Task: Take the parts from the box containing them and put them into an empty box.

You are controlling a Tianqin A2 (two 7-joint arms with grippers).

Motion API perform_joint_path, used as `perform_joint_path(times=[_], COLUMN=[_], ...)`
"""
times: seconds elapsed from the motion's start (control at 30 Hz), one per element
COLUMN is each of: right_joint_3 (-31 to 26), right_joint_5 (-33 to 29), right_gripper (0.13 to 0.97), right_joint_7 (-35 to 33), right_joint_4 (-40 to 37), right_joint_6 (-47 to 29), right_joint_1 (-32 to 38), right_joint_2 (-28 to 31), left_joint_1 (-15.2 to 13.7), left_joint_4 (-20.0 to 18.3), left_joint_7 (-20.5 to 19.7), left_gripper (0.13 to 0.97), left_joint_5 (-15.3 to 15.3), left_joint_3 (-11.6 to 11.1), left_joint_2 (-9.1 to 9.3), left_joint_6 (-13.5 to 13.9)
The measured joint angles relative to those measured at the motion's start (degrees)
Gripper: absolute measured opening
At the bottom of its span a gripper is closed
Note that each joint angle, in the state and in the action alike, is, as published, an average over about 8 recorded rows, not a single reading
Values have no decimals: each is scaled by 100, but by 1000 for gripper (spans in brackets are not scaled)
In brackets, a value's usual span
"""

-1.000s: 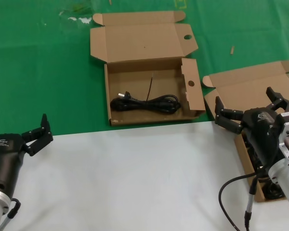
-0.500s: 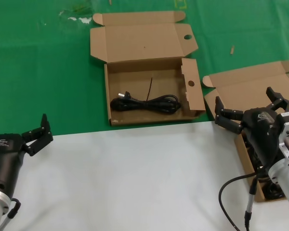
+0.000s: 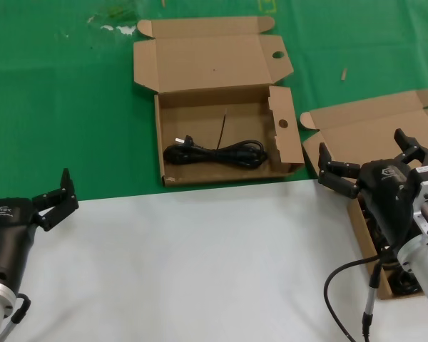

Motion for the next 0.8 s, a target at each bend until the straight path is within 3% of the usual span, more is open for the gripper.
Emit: perform_joint_path(times=[0.8], right_joint_3=[0], right_joint_5=[0], right_gripper=[966], right_joint_7=[0], right_joint_4=[0], right_joint_6=[0], right_joint_1=[0], right_joint_2=[0], left_joint_1=[0], left_joint_4=[0], left_joint_7=[0], left_gripper=[966], left_joint_5=[0], left_joint_3=[0], left_joint_2=[0], left_joint_6=[0])
